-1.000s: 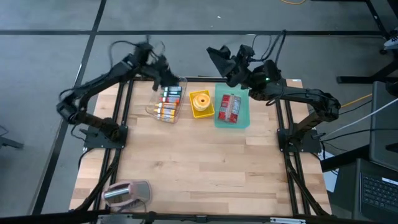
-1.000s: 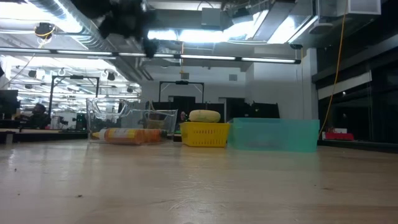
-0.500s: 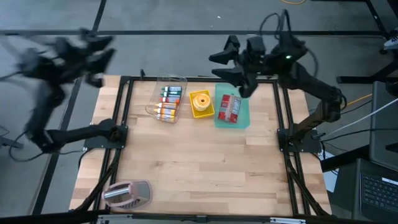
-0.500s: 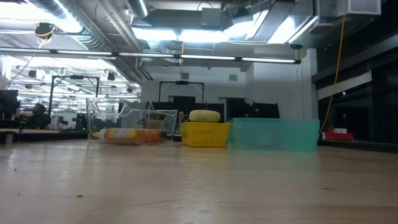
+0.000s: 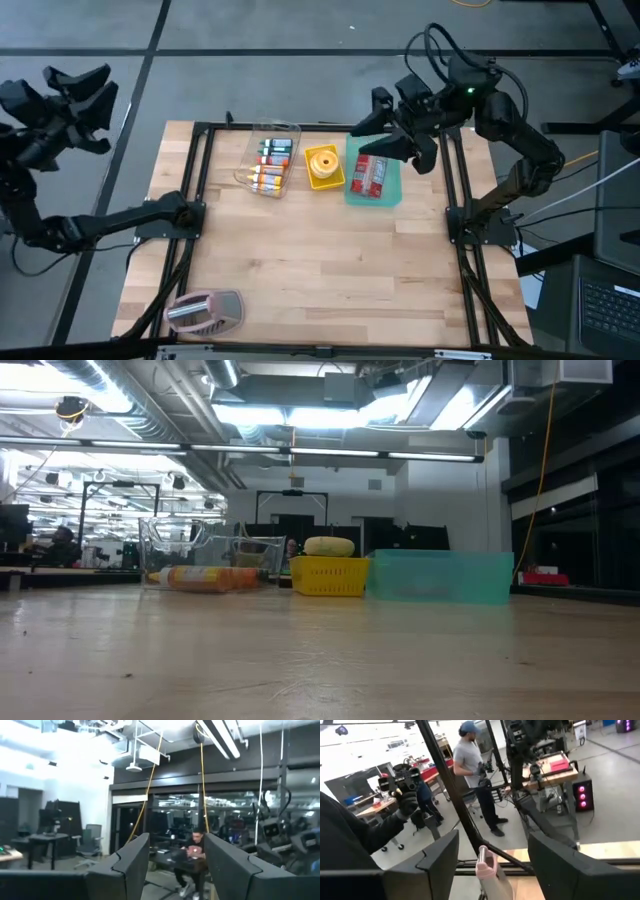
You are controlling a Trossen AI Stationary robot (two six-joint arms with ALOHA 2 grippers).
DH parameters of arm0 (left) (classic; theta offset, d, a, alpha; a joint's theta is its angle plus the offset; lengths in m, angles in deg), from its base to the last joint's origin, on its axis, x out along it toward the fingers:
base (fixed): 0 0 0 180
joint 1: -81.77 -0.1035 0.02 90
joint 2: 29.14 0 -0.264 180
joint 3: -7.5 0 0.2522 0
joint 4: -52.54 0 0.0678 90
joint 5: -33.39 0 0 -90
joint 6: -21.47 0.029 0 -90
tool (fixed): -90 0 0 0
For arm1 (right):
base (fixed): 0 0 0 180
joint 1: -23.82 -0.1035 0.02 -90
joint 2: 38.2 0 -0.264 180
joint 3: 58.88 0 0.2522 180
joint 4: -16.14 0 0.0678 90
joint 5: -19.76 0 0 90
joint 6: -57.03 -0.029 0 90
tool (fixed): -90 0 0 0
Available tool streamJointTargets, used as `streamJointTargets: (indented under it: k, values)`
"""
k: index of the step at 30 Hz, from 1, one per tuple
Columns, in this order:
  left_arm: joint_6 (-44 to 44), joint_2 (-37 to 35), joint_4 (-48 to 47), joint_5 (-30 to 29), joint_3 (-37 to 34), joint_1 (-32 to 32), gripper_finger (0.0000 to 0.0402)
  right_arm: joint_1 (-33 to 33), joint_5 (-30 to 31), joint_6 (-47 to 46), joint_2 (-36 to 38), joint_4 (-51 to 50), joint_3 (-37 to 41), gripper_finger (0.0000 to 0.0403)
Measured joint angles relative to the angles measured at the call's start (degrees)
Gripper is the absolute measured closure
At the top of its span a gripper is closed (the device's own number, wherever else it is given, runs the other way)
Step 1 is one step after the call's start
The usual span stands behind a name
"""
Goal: Pick & Place Food Item
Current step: Return to Home Position
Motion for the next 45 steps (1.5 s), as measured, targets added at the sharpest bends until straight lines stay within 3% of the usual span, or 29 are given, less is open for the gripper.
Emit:
streamJointTargets:
  k: [6,9,12,14,18,22,26,29,32,36,39,41,45]
  values:
    - [-5.3,-0.2,0.5,0.0,0.0,0.1,0.0217,-0.1,0.7,9.6,-0.1,-3.1,0.0,0.0167]
    - [-8.0,-0.1,2.1,-0.4,0.0,0.1,0.0217,-0.2,0.8,5.7,-0.1,-3.7,0.0,0.0167]
    - [-14.1,0.1,2.4,1.9,0.0,0.1,0.0217,-0.3,-5.1,7.1,0.0,-3.1,0.0,0.0167]
    - [-11.4,0.0,1.9,5.0,0.0,0.3,0.0217,-0.4,-7.1,11.9,0.7,-3.4,0.0,0.0167]
    - [-7.4,-1.3,-6.9,5.0,-0.1,-0.1,0.0217,-3.9,0.3,16.2,3.8,-8.4,3.1,0.0167]
    - [-6.9,-3.7,-12.8,10.7,-6.0,-4.0,0.0217,-5.1,3.7,16.6,10.3,-0.3,17.1,0.0167]
    - [-9.0,-11.1,-3.0,18.5,-18.9,-9.4,0.0217,-5.5,5.7,12.8,22.1,21.2,39.3,0.0167]
    - [-12.5,-19.1,3.9,19.9,-30.8,-13.7,0.0217,-5.7,7.2,7.6,30.3,38.7,57.8,0.0167]
    - [-15.9,-28.0,7.3,20.2,-41.2,-17.7,0.0217,-6.4,10.0,4.3,37.5,50.3,71.4,0.0167]
    - [-18.8,-38.4,5.8,20.4,-51.3,-21.1,0.0217,-7.3,14.2,4.6,45.3,53.3,83.2,0.0167]
    - [-18.3,-36.5,0.8,26.2,-51.6,-22.9,0.0217,-7.4,16.3,7.6,50.4,54.0,88.7,0.0167]
    - [-15.8,-35.2,2.3,28.3,-51.5,-23.5,0.0217,-7.4,17.3,8.4,53.7,53.3,92.3,0.0167]
    - [-14.9,-35.8,0.5,24.7,-53.0,-25.7,0.0217,-6.8,18.9,7.6,60.5,53.8,98.8,0.0167]
